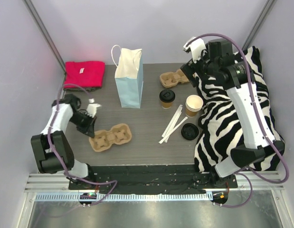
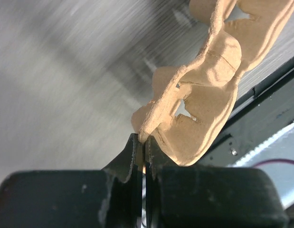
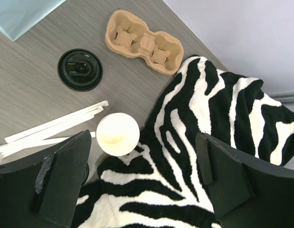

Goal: Pack the takeout coffee

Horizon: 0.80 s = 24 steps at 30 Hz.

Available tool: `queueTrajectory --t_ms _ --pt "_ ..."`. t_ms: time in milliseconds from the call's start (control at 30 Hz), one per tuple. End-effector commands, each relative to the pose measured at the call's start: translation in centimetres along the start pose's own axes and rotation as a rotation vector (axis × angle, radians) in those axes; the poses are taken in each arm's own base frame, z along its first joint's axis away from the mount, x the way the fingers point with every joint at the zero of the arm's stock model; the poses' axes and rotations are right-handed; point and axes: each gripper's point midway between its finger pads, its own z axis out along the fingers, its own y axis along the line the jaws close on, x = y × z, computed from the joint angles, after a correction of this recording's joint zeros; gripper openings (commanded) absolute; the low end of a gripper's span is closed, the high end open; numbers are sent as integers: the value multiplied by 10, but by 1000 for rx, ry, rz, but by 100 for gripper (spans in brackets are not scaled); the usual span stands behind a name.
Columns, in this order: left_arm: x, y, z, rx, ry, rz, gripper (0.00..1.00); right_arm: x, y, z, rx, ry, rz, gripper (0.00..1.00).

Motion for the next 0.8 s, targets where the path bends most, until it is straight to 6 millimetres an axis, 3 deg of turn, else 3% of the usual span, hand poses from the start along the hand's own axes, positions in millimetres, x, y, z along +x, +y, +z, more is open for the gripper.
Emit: queueTrajectory --t_ms 0,167,267,467,533,567,633,667,733,767 --pt "31 19 -42 -11 -28 -170 0 -9 6 -32 6 -108 49 100" --pt "29 62 -65 -88 -177 -474 0 -1 20 -42 -31 -122 122 100" --pt "22 81 -61 -84 -245 -583 0 4 26 -43 -50 -114 149 100" --pt "19 116 -33 -119 -296 -728 0 12 28 -38 -48 -66 177 100" --pt "23 124 -27 -121 -301 -802 0 1 20 -44 -25 -85 190 100" --pt "25 126 -25 -118 -305 -819 4 2 19 -38 -28 -58 201 100" --pt "27 127 -21 -108 -308 -822 12 -18 9 -50 -11 -103 232 100" --pt "28 125 -18 -93 -306 -818 22 -17 11 -44 -22 -73 249 100" --pt "27 121 -22 -62 -332 -803 35 -24 10 -52 -22 -93 281 100" --pt "25 119 -31 -76 -361 -784 51 -23 11 -55 -28 -95 281 100"
